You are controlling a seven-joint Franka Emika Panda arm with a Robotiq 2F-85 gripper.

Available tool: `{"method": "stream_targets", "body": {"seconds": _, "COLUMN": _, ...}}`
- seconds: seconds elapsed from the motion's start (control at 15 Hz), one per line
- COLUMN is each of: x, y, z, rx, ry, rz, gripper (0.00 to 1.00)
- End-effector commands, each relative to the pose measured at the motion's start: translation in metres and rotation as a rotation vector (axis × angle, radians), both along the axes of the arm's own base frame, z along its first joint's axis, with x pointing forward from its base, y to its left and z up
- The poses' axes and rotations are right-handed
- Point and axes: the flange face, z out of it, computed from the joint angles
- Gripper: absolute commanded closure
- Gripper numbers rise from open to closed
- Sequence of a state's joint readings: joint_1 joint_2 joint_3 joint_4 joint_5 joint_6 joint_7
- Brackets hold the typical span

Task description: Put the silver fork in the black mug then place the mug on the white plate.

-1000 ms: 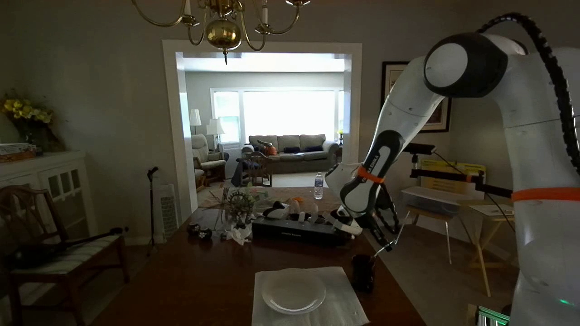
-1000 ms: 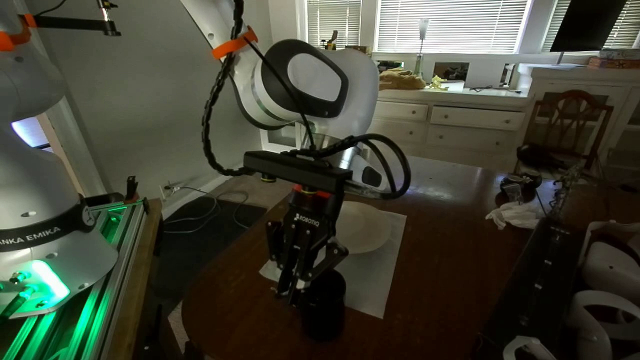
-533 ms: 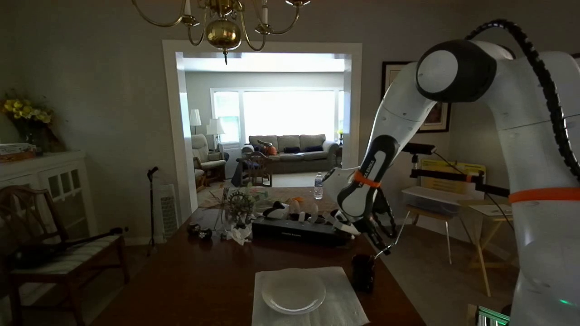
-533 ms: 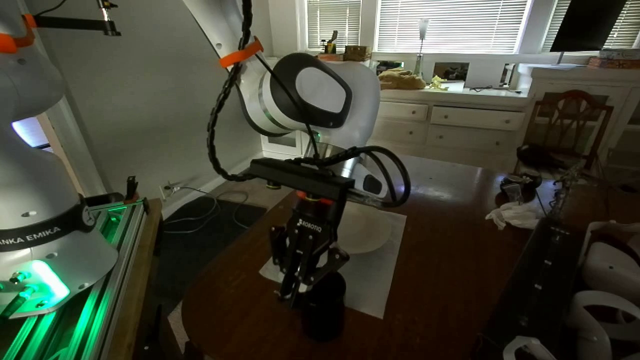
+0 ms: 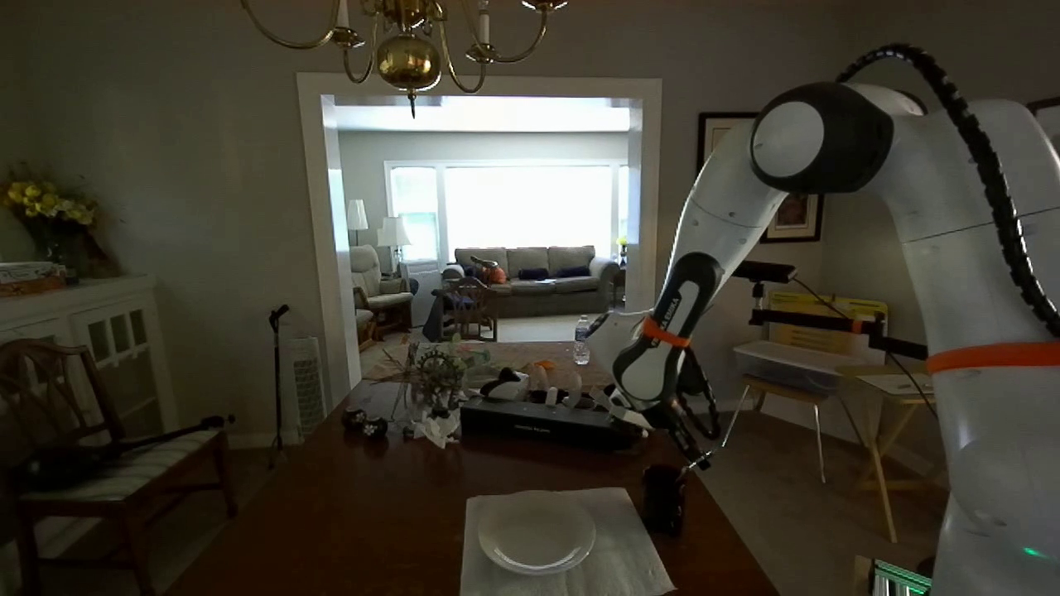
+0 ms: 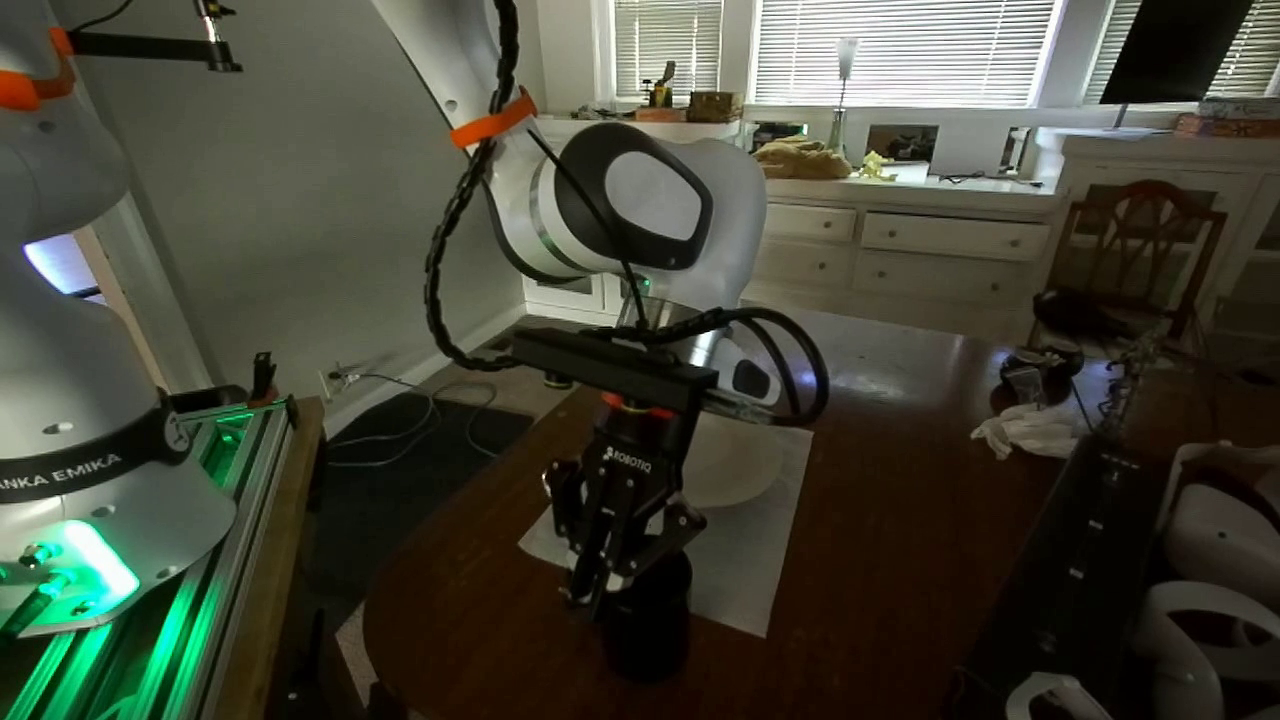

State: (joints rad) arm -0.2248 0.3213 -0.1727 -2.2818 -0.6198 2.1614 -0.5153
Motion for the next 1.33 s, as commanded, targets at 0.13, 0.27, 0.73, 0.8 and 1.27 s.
{"method": "stream_targets", "body": {"seconds": 0.13, "x": 0.008, "y": 0.005, "z": -0.015, "rx": -0.013, "ry": -0.013, "rz": 0.007, "gripper": 0.96}}
{"method": "stream_targets", "body": {"seconds": 0.27, "x": 0.008, "y": 0.007, "z": -0.018, "rx": -0.013, "ry": -0.013, "rz": 0.006, "gripper": 0.96}}
{"method": "stream_targets", "body": {"seconds": 0.73, "x": 0.009, "y": 0.008, "z": -0.02, "rx": -0.014, "ry": -0.014, "rz": 0.001, "gripper": 0.89}}
{"method": "stream_targets", "body": {"seconds": 0.8, "x": 0.01, "y": 0.008, "z": -0.02, "rx": -0.014, "ry": -0.014, "rz": 0.0, "gripper": 0.58}}
{"method": "stream_targets", "body": {"seconds": 1.27, "x": 0.016, "y": 0.005, "z": 0.002, "rx": -0.009, "ry": -0.074, "rz": -0.019, "gripper": 0.12}}
